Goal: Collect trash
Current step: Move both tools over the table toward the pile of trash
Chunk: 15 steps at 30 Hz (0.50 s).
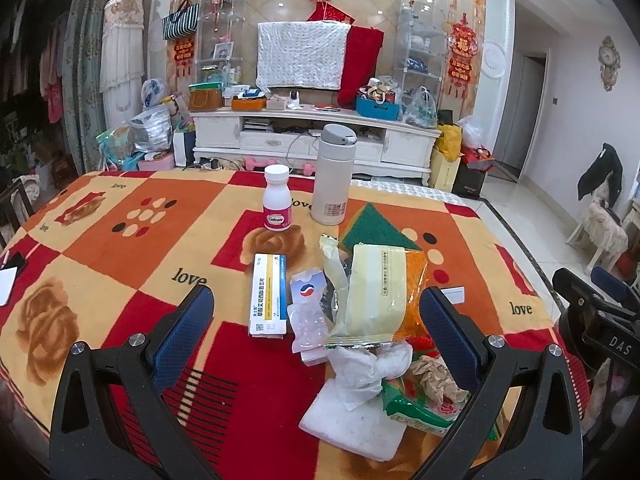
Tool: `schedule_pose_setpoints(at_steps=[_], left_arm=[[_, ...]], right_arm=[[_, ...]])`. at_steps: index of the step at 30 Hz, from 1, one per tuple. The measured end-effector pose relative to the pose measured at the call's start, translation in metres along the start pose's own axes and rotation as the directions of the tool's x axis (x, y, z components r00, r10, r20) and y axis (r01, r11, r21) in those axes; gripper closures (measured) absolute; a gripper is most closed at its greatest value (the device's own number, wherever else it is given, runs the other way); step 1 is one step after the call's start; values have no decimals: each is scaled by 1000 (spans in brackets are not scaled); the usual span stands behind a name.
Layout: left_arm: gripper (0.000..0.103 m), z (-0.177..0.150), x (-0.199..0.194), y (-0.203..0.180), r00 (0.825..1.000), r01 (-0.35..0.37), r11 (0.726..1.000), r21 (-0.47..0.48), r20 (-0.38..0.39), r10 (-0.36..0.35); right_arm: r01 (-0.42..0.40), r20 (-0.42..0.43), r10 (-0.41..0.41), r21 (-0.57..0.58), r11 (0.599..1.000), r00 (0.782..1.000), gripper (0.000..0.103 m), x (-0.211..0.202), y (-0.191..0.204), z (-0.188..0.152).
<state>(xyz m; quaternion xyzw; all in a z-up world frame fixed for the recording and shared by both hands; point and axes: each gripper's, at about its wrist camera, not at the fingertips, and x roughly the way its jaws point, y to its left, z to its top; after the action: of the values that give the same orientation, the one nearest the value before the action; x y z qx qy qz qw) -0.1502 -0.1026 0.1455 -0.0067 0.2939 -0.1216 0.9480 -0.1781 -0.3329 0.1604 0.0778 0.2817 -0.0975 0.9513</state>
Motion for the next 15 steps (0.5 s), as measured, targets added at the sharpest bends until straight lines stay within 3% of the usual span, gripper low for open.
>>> schedule_pose_setpoints(at_steps=[15], left_arm=[[1,0,8,-1,1000,7,1000,1,-24,-7]], right_arm=[[-20,-40,20,-11,1000,999,0,6,5,-6]])
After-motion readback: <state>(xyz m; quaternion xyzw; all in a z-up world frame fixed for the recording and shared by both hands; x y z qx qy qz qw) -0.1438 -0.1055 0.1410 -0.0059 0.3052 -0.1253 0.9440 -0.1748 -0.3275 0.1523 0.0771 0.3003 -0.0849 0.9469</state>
